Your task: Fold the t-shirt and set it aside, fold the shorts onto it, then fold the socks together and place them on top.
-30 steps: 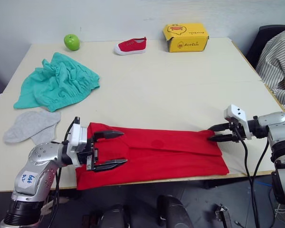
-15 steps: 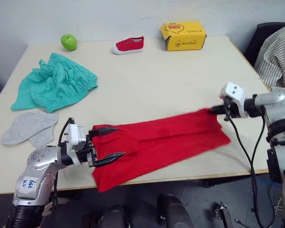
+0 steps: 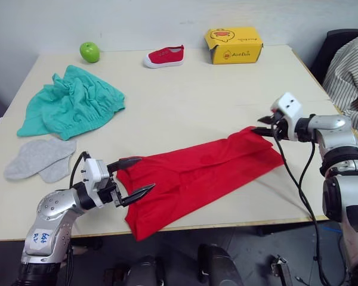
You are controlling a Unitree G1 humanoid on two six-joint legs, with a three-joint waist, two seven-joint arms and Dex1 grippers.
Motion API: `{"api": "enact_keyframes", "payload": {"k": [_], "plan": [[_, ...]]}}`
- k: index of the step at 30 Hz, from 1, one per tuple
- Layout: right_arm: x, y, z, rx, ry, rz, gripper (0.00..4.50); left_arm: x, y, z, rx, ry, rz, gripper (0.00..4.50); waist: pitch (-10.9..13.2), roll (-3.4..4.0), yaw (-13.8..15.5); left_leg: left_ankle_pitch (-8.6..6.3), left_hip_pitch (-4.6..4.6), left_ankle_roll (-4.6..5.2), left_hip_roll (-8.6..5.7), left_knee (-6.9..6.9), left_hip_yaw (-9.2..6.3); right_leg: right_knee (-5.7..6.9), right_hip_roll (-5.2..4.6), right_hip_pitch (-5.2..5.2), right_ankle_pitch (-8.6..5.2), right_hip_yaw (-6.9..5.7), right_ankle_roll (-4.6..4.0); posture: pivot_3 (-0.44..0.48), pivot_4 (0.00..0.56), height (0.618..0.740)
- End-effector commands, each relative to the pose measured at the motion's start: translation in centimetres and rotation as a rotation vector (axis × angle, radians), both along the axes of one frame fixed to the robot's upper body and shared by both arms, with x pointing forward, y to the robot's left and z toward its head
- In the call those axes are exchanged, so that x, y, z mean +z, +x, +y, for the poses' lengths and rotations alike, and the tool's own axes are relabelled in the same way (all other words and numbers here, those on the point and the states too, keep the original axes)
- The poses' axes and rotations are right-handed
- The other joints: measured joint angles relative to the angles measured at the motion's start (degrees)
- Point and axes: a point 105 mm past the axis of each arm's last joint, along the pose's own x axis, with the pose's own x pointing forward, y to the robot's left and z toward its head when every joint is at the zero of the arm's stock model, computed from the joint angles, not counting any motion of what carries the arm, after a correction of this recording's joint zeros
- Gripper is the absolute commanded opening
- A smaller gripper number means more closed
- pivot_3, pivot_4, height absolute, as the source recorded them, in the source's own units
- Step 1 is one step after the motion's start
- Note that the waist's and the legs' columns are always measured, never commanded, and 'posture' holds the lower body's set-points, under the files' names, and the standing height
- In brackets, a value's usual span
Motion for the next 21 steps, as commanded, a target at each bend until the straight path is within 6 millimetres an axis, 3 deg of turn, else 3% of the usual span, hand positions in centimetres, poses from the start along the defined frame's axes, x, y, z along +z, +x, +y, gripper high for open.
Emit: {"api": "enact_keyframes", "payload": {"k": [1, 4, 10, 11, 15, 21], "plan": [[3.7, -0.6, -3.3, -0.114, 0.058, -0.188, 3.51, 0.4, 1.0, 1.0, 0.034, 0.012, -0.037, 4.50, 0.00, -0.01, 0.28, 0.00, -0.01, 0.00, 0.00, 0.00, -0.01, -0.01, 0.00, 0.01, 0.00, -0.01, 0.00, 0.000, 0.150, 0.740], [4.0, -1.4, -4.6, -0.155, 0.058, -0.234, 4.48, 0.2, 1.6, 1.3, 0.032, 0.030, -0.035, 4.50, 0.00, 0.00, 0.08, -0.01, -0.02, 0.01, -0.01, -0.01, -0.01, -0.04, -0.01, 0.03, 0.01, -0.02, 0.02, 0.000, 0.150, 0.740], [4.0, -6.0, -5.3, -0.166, 0.151, -0.290, 4.48, 0.9, 4.8, 1.6, -0.007, 0.066, -0.049, 4.50, -0.03, 0.28, 0.03, 0.05, -0.17, 0.02, -0.31, -0.15, -0.53, -0.13, -0.21, 0.36, 0.02, -0.33, 0.05, 0.000, 0.150, 0.740], [3.9, -6.6, -5.3, -0.183, 0.163, -0.294, 4.48, 1.0, 5.2, 1.5, -0.016, 0.072, -0.052, 4.50, -0.01, 0.24, -0.19, 0.53, -0.27, 0.12, -0.67, -0.53, -1.91, -0.39, -0.77, 1.05, 0.07, -1.55, 0.14, 0.000, 0.150, 0.740], [2.7, -9.3, -4.4, -0.231, 0.209, -0.262, 4.48, 1.4, 7.2, 0.7, -0.058, 0.097, -0.040, 4.50, 0.08, 0.29, 0.16, 2.03, -0.40, 0.50, -2.44, -1.81, -4.70, -1.07, -2.37, 2.49, 0.15, -4.42, 0.45, 0.000, 0.150, 0.740], [0.4, -15.4, -1.8, -0.254, 0.421, -0.095, 4.48, 1.6, 10.2, -1.4, -0.123, 0.176, 0.006, 4.50, 0.08, 0.25, 4.72, 1.96, -1.06, 0.50, -2.20, -1.06, -4.76, -1.00, -2.06, 2.07, 0.20, -4.30, 0.51, 0.000, 0.150, 0.740]]}}
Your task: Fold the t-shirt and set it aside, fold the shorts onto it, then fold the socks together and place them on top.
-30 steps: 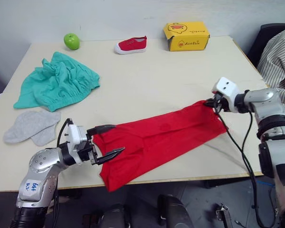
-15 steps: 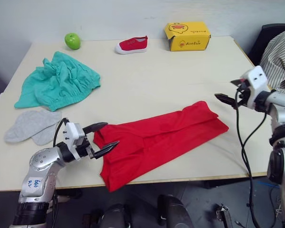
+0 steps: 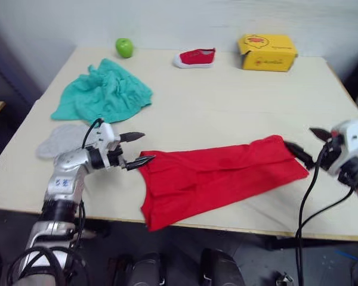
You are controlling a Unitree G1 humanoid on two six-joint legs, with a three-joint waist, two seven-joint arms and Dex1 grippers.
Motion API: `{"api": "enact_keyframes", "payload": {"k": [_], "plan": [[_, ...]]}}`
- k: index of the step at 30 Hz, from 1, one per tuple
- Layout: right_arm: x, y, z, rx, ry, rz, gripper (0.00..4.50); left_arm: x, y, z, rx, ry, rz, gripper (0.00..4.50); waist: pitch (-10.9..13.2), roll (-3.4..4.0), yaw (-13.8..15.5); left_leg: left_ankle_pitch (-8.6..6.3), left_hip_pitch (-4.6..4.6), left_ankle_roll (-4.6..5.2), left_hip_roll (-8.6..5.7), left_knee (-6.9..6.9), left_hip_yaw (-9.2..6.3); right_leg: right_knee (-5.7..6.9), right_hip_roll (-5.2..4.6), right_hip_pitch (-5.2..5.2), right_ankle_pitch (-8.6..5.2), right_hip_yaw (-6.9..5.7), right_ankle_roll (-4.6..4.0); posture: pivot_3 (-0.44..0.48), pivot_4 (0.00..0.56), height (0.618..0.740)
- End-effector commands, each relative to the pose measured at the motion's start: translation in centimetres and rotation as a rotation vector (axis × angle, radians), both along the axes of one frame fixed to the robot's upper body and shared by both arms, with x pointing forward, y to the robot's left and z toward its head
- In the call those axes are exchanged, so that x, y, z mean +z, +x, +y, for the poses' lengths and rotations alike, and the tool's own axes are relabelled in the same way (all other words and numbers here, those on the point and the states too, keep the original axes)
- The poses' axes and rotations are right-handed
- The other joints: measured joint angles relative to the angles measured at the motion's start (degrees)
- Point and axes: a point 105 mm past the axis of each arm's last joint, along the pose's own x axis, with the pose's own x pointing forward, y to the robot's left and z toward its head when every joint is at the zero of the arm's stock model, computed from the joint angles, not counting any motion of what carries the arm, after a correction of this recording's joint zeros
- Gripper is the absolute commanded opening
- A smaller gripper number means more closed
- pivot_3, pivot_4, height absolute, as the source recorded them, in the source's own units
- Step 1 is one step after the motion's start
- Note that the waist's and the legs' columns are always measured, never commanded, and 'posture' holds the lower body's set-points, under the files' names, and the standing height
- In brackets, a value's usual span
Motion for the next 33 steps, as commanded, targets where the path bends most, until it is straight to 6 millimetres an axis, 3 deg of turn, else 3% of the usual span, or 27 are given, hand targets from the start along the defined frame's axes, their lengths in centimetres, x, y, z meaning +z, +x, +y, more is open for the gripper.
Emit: {"api": "enact_keyframes", "payload": {"k": [1, 6, 11, 17, 26, 29, 33], "plan": [[2.1, -3.6, 1.3, 0.026, 0.140, -0.003, 4.48, 0.6, 1.4, -0.9, -0.034, 0.048, 0.016, 4.50, 0.00, 0.00, 0.44, -0.08, -0.04, 0.07, -0.01, 0.06, 0.02, -0.02, 0.00, -0.01, 0.02, 0.02, 0.02, 0.000, 0.150, 0.740], [-0.5, -7.4, 3.2, 0.018, 0.259, 0.195, 4.48, 0.2, 3.3, -2.0, -0.050, 0.146, 0.105, 4.50, -0.02, -0.18, 0.52, -0.24, -0.09, 0.14, 0.01, 0.10, 0.08, -0.19, 0.07, 0.00, 0.06, 0.03, 0.09, 0.000, 0.150, 0.740], [-3.6, -8.4, 3.8, -0.040, 0.329, 0.356, 4.48, -1.2, 3.9, -3.1, -0.070, 0.232, 0.172, 4.50, 0.03, -0.26, -0.24, -0.33, -0.02, 0.19, 0.04, 0.07, 0.23, -0.25, 0.11, -0.02, 0.07, 0.18, 0.12, 0.000, 0.150, 0.740], [-5.5, -7.0, 4.1, -0.114, 0.343, 0.417, 4.48, -2.5, 3.8, -4.3, -0.101, 0.248, 0.225, 4.50, 0.08, -0.35, -0.83, -0.33, -0.05, 0.19, 0.05, 0.07, 0.26, -0.17, 0.11, -0.13, 0.07, 0.27, 0.12, 0.000, 0.150, 0.740], [-8.4, -4.1, 6.3, -0.108, 0.320, 0.508, 4.48, -4.5, 2.8, -5.0, -0.161, 0.279, 0.343, 4.50, -0.12, -0.67, -1.10, -0.33, -0.01, 0.21, 0.04, 0.13, 0.32, -0.13, 0.10, -0.11, 0.09, 0.34, 0.16, 0.000, 0.150, 0.740], [-8.2, -3.3, 6.8, -0.088, 0.334, 0.489, 3.86, -4.8, 2.5, -5.0, -0.175, 0.286, 0.349, 3.90, -0.21, -0.81, -1.25, -0.33, 0.04, 0.22, 0.07, 0.13, 0.32, -0.10, 0.10, -0.09, 0.09, 0.36, 0.16, 0.000, 0.150, 0.740], [-8.3, -2.8, 7.1, -0.076, 0.322, 0.480, 2.47, -4.7, 2.5, -5.0, -0.176, 0.278, 0.346, 2.64, -0.20, -0.81, -1.30, -0.33, 0.05, 0.21, 0.09, 0.10, 0.32, -0.09, 0.11, -0.10, 0.09, 0.38, 0.16, 0.000, 0.150, 0.740]]}}
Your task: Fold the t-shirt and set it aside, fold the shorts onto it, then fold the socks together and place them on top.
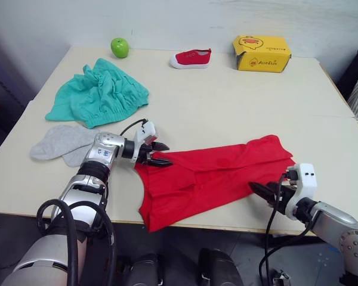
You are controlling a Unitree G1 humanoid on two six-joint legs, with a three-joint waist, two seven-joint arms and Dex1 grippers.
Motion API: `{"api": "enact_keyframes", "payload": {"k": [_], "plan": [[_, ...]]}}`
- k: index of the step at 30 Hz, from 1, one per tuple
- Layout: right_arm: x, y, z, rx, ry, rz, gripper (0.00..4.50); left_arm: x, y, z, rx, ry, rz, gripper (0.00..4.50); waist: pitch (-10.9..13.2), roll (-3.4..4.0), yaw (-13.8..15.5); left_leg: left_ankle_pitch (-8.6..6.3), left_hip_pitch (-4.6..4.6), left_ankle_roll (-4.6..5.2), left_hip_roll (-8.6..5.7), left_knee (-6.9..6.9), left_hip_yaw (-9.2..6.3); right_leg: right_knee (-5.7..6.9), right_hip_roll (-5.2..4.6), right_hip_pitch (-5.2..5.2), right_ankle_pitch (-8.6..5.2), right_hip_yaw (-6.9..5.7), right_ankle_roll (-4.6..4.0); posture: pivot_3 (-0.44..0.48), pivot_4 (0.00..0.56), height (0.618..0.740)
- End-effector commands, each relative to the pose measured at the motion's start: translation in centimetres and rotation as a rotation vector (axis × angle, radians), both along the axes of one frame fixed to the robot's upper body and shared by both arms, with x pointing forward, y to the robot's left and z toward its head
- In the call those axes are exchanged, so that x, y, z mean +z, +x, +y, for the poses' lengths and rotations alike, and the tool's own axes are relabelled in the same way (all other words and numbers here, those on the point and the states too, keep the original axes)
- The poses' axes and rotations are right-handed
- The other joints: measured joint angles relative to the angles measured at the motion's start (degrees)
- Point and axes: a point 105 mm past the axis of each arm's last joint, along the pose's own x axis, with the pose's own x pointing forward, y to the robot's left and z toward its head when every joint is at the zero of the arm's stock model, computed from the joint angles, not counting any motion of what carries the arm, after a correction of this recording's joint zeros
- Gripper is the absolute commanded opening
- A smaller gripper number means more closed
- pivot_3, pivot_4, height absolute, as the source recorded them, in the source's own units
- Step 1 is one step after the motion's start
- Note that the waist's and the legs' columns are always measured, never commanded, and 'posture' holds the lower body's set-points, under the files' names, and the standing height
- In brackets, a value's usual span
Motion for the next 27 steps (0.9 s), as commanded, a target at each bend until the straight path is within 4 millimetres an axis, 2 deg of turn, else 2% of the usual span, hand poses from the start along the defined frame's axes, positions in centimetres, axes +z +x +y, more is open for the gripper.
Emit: {"api": "enact_keyframes", "payload": {"k": [1, 7, 8, 15, 19, 22, 27], "plan": [[-0.8, 0.1, 0.8, 0.032, 0.012, 0.021, 2.08, -1.0, -0.6, 0.0, -0.023, 0.023, 0.034, 2.30, 0.00, 0.00, -0.01, 0.00, 0.00, 0.00, 0.00, 0.00, 0.01, 0.00, 0.00, 0.00, 0.00, 0.00, 0.00, 0.000, 0.150, 0.740], [-0.6, 0.8, 0.3, 0.035, -0.047, -0.027, 0.00, -1.0, -1.5, 0.4, -0.046, 0.017, 0.005, 0.28, 0.00, 0.01, -0.11, 0.00, 0.00, 0.00, 0.00, -0.01, 0.05, -0.02, 0.01, -0.01, 0.00, 0.02, 0.00, 0.000, 0.150, 0.740], [-0.5, 0.9, 0.1, 0.037, -0.054, -0.032, 0.00, -0.8, -1.7, 0.3, -0.047, 0.006, -0.001, 0.02, 0.00, 0.01, -0.08, 0.00, 0.00, 0.00, 0.00, -0.01, 0.05, -0.02, 0.01, -0.01, 0.00, 0.02, 0.00, 0.000, 0.150, 0.740], [0.5, 4.7, -1.1, 0.078, -0.164, -0.104, 0.00, -1.0, -5.0, 1.3, 0.083, -0.069, -0.020, 0.02, 0.04, 0.09, -1.32, 0.00, 0.07, 0.00, -0.02, 0.00, 0.11, 0.06, -0.03, 0.00, 0.00, 0.33, 0.00, 0.000, 0.150, 0.740], [1.7, 8.9, -0.8, 0.152, -0.250, -0.169, 0.00, -1.7, -7.7, 1.6, 0.218, -0.127, -0.011, 0.02, 0.09, 0.18, -1.86, 0.00, 0.18, -0.01, 0.02, -0.02, 0.24, 0.07, 0.00, 0.00, 0.00, 0.67, 0.00, 0.000, 0.150, 0.740], [2.3, 11.3, -0.3, 0.207, -0.295, -0.202, 0.00, -2.1, -9.3, 1.2, 0.295, -0.159, -0.005, 0.02, 0.13, 0.25, -1.63, 0.01, 0.18, -0.02, 0.01, -0.02, 0.23, 0.11, -0.02, -0.01, 0.00, 0.75, 0.00, 0.000, 0.150, 0.740], [2.8, 13.1, 0.4, 0.285, -0.289, -0.193, 0.00, -1.8, -10.0, 0.5, 0.426, -0.247, -0.026, 0.02, 0.14, 0.26, -1.10, 0.04, 0.13, -0.02, -0.03, 0.01, 0.23, 0.08, -0.06, -0.01, 0.00, 0.73, 0.00, 0.000, 0.150, 0.740]]}}
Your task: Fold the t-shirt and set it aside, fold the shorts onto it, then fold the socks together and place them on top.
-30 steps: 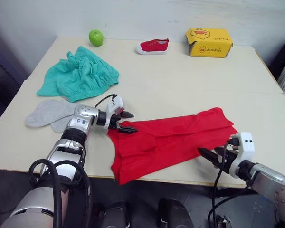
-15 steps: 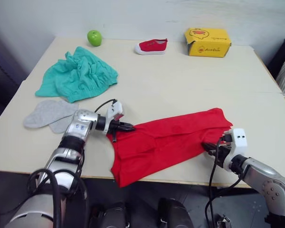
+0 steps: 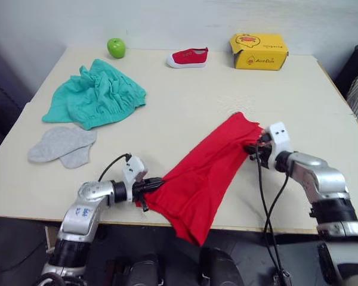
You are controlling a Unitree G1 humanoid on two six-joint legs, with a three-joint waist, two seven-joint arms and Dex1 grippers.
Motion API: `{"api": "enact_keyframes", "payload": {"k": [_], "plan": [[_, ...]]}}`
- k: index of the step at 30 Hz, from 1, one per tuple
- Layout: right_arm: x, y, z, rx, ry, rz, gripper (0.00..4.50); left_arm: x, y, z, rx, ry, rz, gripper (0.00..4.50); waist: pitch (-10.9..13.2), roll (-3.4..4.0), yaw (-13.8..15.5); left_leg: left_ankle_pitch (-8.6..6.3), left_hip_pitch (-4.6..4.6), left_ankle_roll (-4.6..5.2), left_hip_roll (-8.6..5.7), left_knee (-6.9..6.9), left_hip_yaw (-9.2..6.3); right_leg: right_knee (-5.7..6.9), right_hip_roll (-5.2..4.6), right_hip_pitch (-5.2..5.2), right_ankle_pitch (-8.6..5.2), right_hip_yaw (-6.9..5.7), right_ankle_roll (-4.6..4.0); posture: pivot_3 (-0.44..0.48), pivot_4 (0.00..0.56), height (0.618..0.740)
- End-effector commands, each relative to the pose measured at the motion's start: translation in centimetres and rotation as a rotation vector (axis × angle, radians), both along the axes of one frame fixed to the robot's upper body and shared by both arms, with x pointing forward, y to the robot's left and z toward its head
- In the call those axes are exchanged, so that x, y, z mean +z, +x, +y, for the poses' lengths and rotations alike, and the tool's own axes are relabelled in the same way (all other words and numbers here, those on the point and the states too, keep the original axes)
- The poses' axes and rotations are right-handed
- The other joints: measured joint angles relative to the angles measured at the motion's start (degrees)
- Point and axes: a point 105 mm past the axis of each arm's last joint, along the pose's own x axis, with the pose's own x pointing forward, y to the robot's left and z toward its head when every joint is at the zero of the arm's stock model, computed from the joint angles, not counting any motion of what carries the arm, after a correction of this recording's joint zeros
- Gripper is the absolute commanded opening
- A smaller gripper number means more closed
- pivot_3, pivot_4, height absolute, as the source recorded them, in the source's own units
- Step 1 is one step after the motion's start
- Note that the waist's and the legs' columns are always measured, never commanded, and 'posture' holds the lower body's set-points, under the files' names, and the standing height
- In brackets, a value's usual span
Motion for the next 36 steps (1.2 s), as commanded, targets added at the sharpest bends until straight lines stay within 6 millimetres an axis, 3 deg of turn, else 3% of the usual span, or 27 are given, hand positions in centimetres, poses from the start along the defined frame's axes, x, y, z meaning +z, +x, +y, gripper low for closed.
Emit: {"api": "enact_keyframes", "payload": {"k": [1, 4, 8, 10, 15, 18, 21, 29, 31, 34, 36], "plan": [[0.5, 0.5, -0.3, 0.052, 0.001, 0.033, 0.00, 1.2, -0.1, -0.1, 0.100, -0.055, -0.047, 0.02, 0.00, 0.00, -0.17, -0.01, 0.00, 0.02, 0.00, 0.03, 0.04, -0.02, -0.01, 0.01, 0.02, 0.00, 0.04, 0.000, 0.150, 0.740], [1.2, -0.5, -0.8, 0.105, 0.005, 0.043, 0.63, 2.1, 0.4, 0.7, 0.119, -0.061, -0.069, 0.71, 0.00, 0.01, 0.09, 0.00, -0.04, 0.02, 0.01, 0.04, -0.05, -0.05, -0.02, 0.03, 0.04, -0.03, 0.07, 0.000, 0.150, 0.740], [1.5, -2.8, -1.5, 0.159, -0.022, 0.050, 2.02, 3.2, 1.1, 1.6, 0.077, -0.044, -0.049, 1.96, 0.02, 0.03, 0.92, -0.01, -0.07, -0.01, 0.03, 0.01, -0.06, -0.10, 0.00, 0.00, 0.03, -0.07, 0.06, 0.000, 0.150, 0.740], [1.6, -5.1, -1.5, 0.198, 0.007, 0.085, 2.68, 4.1, 1.5, 1.4, -0.033, -0.028, -0.063, 2.57, 0.02, 0.06, 1.41, -0.02, -0.07, 0.00, 0.01, 0.01, -0.03, -0.13, 0.00, 0.00, 0.04, -0.09, 0.06, 0.000, 0.150, 0.740], [0.4, -11.3, 0.9, 0.297, 0.106, 0.208, 4.48, 4.9, 5.8, -0.4, -0.187, 0.098, -0.065, 4.18, 0.03, 0.09, 2.83, -0.06, -0.14, -0.03, 0.01, 0.05, -0.09, -0.20, 0.06, -0.01, 0.04, -0.47, 0.06, 0.000, 0.150, 0.740], [-0.6, -13.2, 2.7, 0.311, 0.148, 0.230, 4.48, 5.1, 8.4, -2.6, -0.212, 0.103, -0.047, 4.18, 0.02, 0.07, 2.67, -0.08, -0.17, 0.01, -0.02, 0.06, -0.07, -0.24, 0.05, 0.00, 0.07, -0.62, 0.12, 0.000, 0.150, 0.740], [-1.7, -14.4, 4.3, 0.302, 0.181, 0.265, 4.48, 4.0, 10.0, -4.6, -0.243, 0.163, -0.014, 4.18, 0.04, 0.01, 2.55, -0.10, -0.19, 0.05, -0.03, 0.07, -0.05, -0.32, 0.07, 0.01, 0.10, -0.63, 0.16, 0.000, 0.150, 0.740], [-4.0, -17.6, 8.3, 0.363, 0.225, 0.387, 4.48, 2.2, 10.5, -8.9, -0.335, 0.232, 0.041, 4.18, -0.04, -0.13, 2.30, -0.14, -0.20, 0.06, 0.02, 0.04, -0.07, -0.41, 0.13, 0.00, 0.11, -0.65, 0.17, 0.000, 0.150, 0.740], [-4.2, -18.0, 9.2, 0.390, 0.226, 0.392, 4.50, 2.1, 10.2, -9.7, -0.364, 0.224, 0.038, 3.78, -0.07, -0.19, 2.33, -0.17, -0.19, 0.10, 0.03, 0.04, -0.08, -0.42, 0.11, 0.01, 0.10, -0.64, 0.17, 0.000, 0.150, 0.740], [-4.3, -17.0, 9.5, 0.344, 0.252, 0.364, 3.91, 2.1, 10.2, -10.4, -0.370, 0.216, 0.027, 3.02, -0.10, -0.24, 2.43, -0.19, -0.19, 0.11, 0.04, 0.04, -0.11, -0.42, 0.11, 0.01, 0.10, -0.66, 0.17, 0.000, 0.150, 0.740], [-4.4, -16.7, 9.6, 0.327, 0.253, 0.355, 3.27, 2.1, 10.3, -10.5, -0.360, 0.218, 0.015, 2.39, -0.10, -0.24, 2.43, -0.20, -0.20, 0.12, 0.03, 0.04, -0.10, -0.42, 0.10, 0.01, 0.11, -0.65, 0.17, 0.000, 0.150, 0.740]]}}
